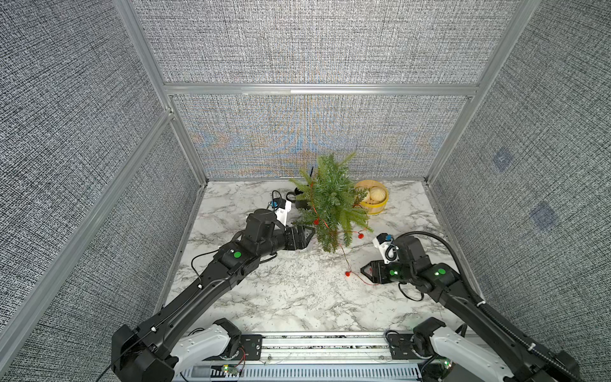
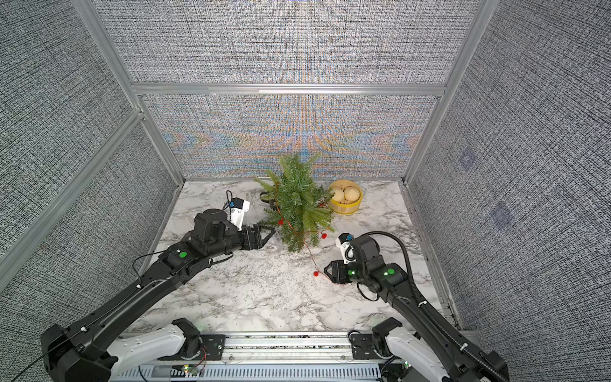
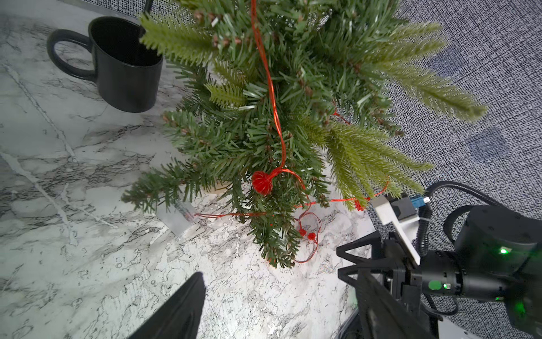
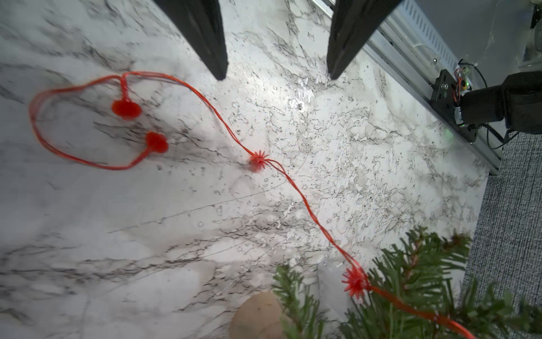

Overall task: Remove string lights from the small christmas tree
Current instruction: Remove the light string from the Christmas tree.

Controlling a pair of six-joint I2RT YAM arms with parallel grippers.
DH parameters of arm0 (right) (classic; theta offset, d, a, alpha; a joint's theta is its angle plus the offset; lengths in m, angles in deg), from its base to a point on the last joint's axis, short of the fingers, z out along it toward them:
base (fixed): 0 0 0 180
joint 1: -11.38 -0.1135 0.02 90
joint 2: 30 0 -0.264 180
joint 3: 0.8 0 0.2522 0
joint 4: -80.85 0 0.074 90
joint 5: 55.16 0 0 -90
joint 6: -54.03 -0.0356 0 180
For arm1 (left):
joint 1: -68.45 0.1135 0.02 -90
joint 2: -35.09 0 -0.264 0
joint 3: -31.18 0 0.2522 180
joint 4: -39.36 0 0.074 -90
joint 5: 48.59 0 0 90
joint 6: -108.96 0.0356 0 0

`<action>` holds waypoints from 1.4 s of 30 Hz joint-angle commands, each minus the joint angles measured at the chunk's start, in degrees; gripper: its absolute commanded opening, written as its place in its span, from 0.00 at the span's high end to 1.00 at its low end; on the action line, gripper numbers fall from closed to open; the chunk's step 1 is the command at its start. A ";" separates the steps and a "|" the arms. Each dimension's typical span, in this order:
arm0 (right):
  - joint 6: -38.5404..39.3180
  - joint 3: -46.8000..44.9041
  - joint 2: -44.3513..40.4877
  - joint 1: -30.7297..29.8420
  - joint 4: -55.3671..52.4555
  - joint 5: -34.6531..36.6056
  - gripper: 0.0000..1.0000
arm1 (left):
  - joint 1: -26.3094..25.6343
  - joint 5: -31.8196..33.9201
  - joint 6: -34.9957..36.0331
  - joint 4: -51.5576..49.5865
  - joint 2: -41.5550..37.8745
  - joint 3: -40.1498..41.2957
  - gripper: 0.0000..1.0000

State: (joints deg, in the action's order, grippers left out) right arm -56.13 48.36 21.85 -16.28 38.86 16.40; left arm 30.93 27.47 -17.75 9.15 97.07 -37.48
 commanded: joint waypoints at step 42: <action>4.27 -13.03 9.17 -4.24 45.57 -4.79 1.00 | -0.01 1.59 4.01 -1.32 1.19 -2.94 0.19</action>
State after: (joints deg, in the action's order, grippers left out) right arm -50.91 35.23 32.56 -20.26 86.86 11.42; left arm 30.93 29.42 -14.87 7.51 98.16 -40.06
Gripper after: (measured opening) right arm 0.050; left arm 0.810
